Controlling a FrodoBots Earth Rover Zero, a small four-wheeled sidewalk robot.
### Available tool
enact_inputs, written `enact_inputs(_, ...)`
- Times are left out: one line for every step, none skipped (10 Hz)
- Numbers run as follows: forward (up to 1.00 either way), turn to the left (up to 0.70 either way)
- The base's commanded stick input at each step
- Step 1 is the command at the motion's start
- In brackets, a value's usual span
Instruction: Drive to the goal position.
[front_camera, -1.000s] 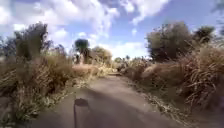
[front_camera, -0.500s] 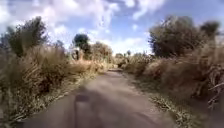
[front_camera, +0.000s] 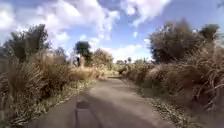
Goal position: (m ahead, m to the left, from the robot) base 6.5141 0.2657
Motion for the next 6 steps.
enact_inputs(0.70, 0.00)
enact_inputs(0.70, 0.00)
enact_inputs(0.70, 0.00)
enact_inputs(0.70, 0.00)
enact_inputs(0.70, 0.00)
enact_inputs(0.70, 0.00)
